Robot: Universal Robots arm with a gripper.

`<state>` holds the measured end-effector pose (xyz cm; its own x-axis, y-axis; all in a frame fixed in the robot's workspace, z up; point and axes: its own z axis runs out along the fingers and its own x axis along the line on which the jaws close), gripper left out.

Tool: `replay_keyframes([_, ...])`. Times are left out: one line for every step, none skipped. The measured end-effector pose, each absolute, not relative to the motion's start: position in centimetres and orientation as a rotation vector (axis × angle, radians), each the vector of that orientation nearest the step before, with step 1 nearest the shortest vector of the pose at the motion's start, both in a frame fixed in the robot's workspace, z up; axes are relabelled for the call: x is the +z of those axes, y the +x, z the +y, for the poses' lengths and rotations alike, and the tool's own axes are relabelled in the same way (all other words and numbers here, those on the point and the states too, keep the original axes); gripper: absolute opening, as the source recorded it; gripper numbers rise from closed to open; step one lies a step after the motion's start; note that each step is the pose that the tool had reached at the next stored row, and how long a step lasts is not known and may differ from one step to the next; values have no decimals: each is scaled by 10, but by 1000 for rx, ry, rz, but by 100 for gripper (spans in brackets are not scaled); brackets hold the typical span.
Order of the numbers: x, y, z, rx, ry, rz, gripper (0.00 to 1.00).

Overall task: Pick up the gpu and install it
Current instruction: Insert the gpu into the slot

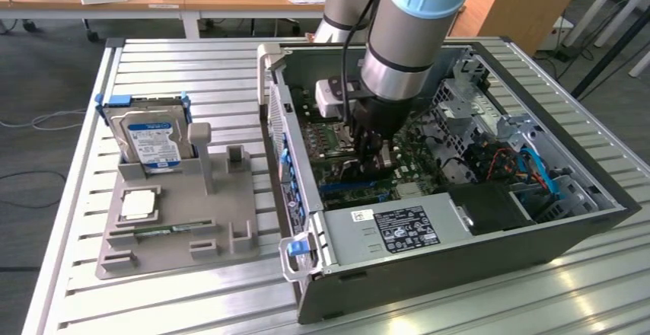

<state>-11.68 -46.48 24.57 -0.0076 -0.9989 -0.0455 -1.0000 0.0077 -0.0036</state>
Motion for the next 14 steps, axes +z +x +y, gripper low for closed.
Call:
replay_keyframes([245,-117,-465,46,-2188,2205,27])
replay_keyframes([245,-117,-465,46,-2188,2205,27])
replay_keyframes([245,-117,-465,46,-2188,2205,27])
replay_keyframes([245,-117,-465,46,-2188,2205,27])
replay_keyframes([245,-117,-465,46,-2188,2205,27])
replay_keyframes([245,-117,-465,46,-2188,2205,27])
replay_keyframes([245,-117,-465,46,-2188,2205,27])
replay_keyframes([244,-117,-465,46,-2188,2205,27])
replay_keyframes([244,-117,-465,46,-2188,2205,27])
replay_keyframes([244,-117,-465,46,-2188,2205,27])
replay_keyframes([244,-117,-465,46,-2188,2205,27])
replay_keyframes([244,-117,-465,46,-2188,2205,27])
replay_keyframes([244,-117,-465,46,-2188,2205,27])
replay_keyframes([244,-117,-465,46,-2188,2205,27])
